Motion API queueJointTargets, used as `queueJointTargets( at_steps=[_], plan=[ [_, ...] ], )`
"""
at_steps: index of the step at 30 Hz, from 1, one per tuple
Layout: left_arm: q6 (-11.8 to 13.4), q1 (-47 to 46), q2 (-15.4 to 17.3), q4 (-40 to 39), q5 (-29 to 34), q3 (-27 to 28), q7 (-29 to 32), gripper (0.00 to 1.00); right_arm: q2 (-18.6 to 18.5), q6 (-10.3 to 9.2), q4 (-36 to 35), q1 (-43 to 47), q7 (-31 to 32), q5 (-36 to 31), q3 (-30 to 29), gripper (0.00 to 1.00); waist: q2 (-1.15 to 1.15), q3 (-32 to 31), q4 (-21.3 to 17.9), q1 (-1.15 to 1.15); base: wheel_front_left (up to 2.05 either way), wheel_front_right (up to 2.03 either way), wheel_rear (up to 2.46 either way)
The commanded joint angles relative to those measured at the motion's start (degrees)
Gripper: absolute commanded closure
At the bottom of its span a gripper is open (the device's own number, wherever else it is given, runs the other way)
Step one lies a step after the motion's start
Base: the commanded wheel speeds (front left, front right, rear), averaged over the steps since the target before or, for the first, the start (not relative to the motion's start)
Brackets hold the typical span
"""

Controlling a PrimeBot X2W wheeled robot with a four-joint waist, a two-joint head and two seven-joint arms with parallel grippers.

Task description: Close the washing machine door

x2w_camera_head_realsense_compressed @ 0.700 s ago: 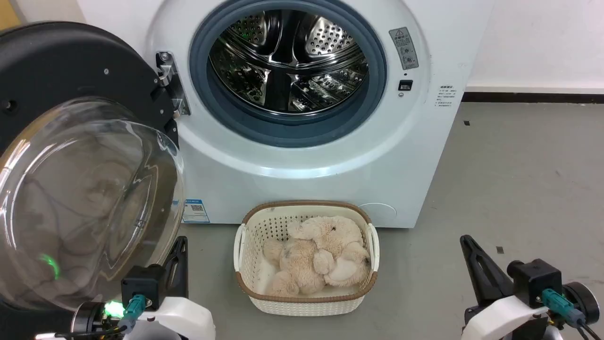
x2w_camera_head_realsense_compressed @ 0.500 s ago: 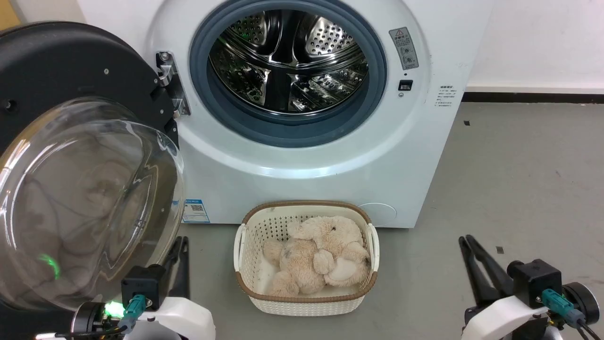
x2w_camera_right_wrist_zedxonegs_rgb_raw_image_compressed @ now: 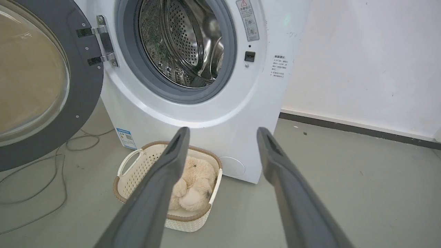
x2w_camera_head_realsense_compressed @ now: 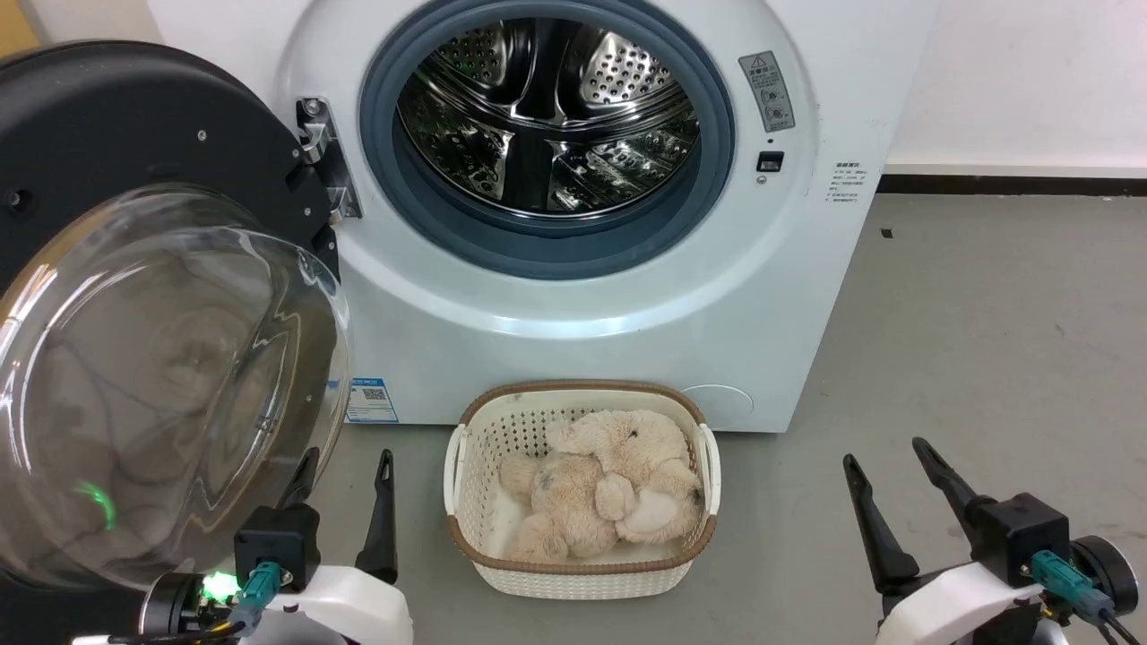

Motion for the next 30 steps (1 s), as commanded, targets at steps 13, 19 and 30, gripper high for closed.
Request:
queueJointTargets(
  at_steps=[13, 19, 30],
  plan=[
    [0.25, 0.03, 0.20, 0.58, -0.43, -0.28, -2.00, 0.00, 0.07, 0.01, 0.48, 0.35, -2.16, 1.04, 0.36, 0.00, 0.00, -0.17, 2.70, 0.00, 0.00, 0.00, 0.00],
    [0.34, 0.18, 0.32, 0.77, -0.56, -0.38, -2.72, 0.00, 0.08, 0.01, 0.71, 0.42, -2.88, 1.24, 0.67, 0.00, 0.00, -0.24, 4.66, 0.00, 0.00, 0.00, 0.00],
    [0.49, 0.43, 0.58, 1.07, -0.76, -0.58, -4.04, 0.00, 0.11, 0.01, 1.74, 0.62, -4.14, 1.47, 1.29, 0.00, 0.00, -0.47, 8.79, 0.00, 0.00, 0.00, 0.00]
  ],
)
